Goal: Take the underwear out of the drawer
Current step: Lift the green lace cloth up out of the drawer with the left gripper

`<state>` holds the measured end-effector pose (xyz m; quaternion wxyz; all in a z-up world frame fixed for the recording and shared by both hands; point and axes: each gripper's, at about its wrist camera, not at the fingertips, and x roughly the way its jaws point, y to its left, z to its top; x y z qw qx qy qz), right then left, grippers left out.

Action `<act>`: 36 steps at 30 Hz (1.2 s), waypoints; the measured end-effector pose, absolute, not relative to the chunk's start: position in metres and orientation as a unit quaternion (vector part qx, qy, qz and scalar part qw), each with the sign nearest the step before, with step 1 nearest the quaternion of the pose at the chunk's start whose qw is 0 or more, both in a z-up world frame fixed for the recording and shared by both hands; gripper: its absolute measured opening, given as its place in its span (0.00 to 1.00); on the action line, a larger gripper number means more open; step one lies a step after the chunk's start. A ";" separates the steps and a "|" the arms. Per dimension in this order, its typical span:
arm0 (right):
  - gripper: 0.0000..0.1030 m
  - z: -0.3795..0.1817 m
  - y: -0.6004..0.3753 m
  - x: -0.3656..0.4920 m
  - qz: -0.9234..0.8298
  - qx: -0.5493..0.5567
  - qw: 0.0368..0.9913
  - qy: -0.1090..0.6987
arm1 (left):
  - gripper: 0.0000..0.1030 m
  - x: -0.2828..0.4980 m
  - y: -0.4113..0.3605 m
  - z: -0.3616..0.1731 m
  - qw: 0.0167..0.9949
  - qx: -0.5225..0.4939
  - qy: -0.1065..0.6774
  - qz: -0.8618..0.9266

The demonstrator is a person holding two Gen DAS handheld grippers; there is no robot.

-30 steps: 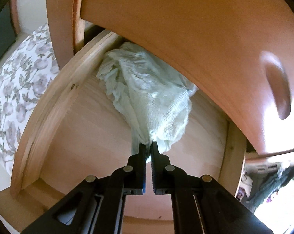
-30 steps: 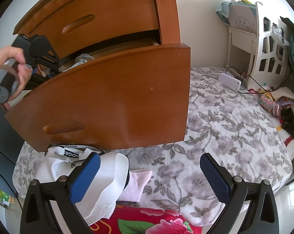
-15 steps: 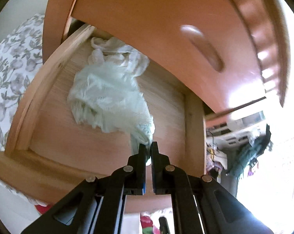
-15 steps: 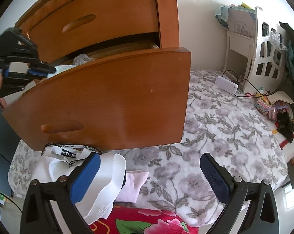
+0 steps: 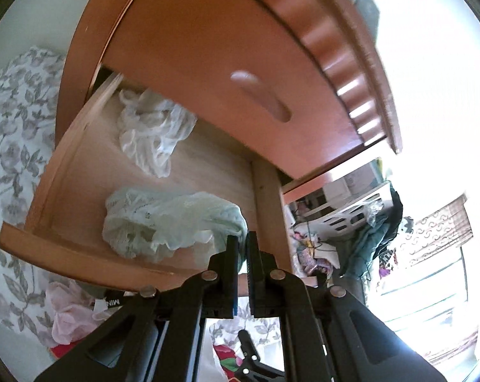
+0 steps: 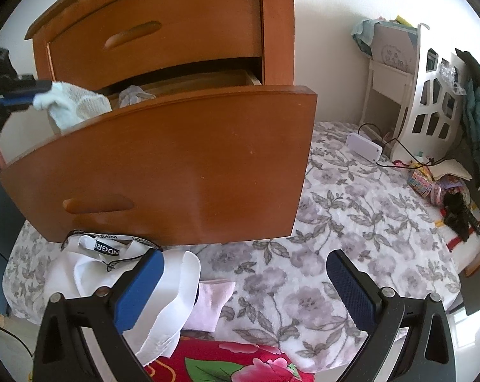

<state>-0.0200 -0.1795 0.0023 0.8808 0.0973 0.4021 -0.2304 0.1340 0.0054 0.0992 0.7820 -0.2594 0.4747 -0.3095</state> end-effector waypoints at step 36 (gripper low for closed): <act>1.00 0.008 -0.162 -0.017 -0.247 0.037 0.883 0.398 | 0.04 0.012 0.099 0.216 0.871 -0.282 0.206 -0.346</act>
